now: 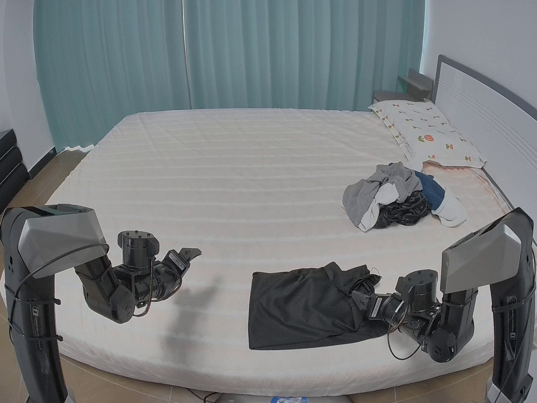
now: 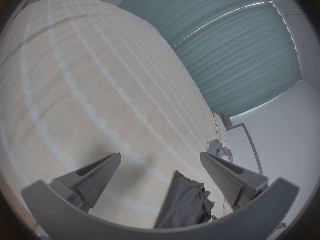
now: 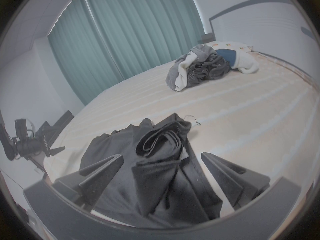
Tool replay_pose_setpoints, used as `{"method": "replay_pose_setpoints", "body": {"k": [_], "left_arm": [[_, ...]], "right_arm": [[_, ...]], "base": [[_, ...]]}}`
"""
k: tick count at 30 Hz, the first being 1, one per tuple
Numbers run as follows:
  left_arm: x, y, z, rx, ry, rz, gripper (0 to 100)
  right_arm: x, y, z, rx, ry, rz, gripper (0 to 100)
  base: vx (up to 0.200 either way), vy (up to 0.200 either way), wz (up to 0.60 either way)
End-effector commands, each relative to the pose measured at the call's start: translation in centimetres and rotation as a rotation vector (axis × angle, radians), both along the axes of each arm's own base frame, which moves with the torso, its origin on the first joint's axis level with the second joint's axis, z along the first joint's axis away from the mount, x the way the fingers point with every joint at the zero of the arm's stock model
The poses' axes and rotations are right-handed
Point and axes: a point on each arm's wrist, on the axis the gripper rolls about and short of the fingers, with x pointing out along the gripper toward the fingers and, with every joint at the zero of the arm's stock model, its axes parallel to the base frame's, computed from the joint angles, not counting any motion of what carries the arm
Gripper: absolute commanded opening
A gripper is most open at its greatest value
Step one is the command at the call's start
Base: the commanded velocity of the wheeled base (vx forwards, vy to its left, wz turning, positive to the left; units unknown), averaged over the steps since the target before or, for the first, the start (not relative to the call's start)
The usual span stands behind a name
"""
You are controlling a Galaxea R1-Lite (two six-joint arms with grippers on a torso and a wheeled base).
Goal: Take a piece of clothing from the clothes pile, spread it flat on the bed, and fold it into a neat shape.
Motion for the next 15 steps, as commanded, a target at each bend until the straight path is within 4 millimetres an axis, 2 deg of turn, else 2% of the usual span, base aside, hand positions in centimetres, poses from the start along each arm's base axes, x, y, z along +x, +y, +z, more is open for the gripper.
{"method": "replay_pose_setpoints", "body": {"k": [1, 7, 11, 15], "left_arm": [[-0.02, -0.1, -0.45, 0.004, 0.012, -0.003, 100], [-0.02, -0.1, -0.51, 0.004, 0.013, -0.003, 100], [-0.02, -0.1, -0.51, 0.004, 0.013, -0.003, 100], [-0.02, -0.1, -0.51, 0.004, 0.013, -0.003, 100]], "right_arm": [[0.17, 0.48, -0.21, -0.055, 0.01, 0.033, 100], [0.23, 1.35, -0.41, -0.107, 0.054, 0.064, 100], [0.18, 1.46, -0.74, -0.168, 0.085, 0.087, 100], [0.12, 1.24, -0.23, -0.215, 0.096, 0.069, 100]], "base": [[0.0, 0.0, 0.0], [0.0, 0.0, 0.0], [0.0, 0.0, 0.0], [0.0, 0.0, 0.0]]}}
